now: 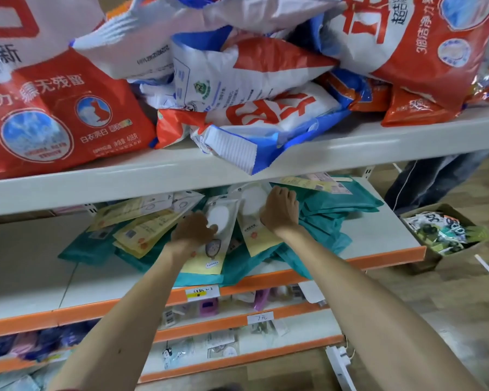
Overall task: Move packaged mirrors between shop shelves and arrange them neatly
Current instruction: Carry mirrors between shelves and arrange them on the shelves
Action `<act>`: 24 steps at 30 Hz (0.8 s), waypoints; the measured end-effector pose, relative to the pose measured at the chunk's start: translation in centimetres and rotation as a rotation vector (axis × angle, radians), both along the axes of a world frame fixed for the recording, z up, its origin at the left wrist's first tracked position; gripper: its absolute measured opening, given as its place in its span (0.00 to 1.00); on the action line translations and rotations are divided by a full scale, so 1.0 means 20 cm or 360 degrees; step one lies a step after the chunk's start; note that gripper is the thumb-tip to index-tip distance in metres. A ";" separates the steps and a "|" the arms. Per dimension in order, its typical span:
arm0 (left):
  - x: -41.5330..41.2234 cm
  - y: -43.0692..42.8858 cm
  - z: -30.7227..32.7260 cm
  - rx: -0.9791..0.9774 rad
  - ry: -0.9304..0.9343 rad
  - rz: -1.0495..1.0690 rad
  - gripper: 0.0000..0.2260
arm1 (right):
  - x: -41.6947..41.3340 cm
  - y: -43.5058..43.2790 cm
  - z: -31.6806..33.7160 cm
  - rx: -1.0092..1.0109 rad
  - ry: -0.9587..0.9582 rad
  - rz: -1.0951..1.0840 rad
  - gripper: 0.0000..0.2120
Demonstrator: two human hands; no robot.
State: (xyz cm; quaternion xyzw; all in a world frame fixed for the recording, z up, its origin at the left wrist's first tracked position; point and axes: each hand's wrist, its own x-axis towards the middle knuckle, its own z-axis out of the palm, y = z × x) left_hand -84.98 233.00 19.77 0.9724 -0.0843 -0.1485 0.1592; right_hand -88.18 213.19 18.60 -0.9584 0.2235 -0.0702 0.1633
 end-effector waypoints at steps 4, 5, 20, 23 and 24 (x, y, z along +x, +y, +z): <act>0.05 -0.01 -0.02 -0.0052 0.0080 0.0081 0.24 | 0.06 0.06 0.01 0.0124 0.0001 -0.0060 0.25; 0.05 -0.04 -0.02 -0.0080 0.0116 0.0087 0.26 | 0.07 0.07 0.00 0.0088 0.0023 -0.0063 0.29; 0.06 -0.02 -0.04 -0.0613 0.0084 0.0333 0.14 | 0.01 0.13 0.10 0.0648 0.0159 -0.0286 0.06; 0.07 0.03 0.04 -0.0848 0.0065 0.0398 0.06 | -0.05 0.10 0.20 0.0801 0.0117 -0.0407 0.12; 0.06 0.05 0.08 -0.0921 0.0072 0.0419 0.05 | -0.07 0.09 0.24 0.0817 0.0124 -0.0437 0.13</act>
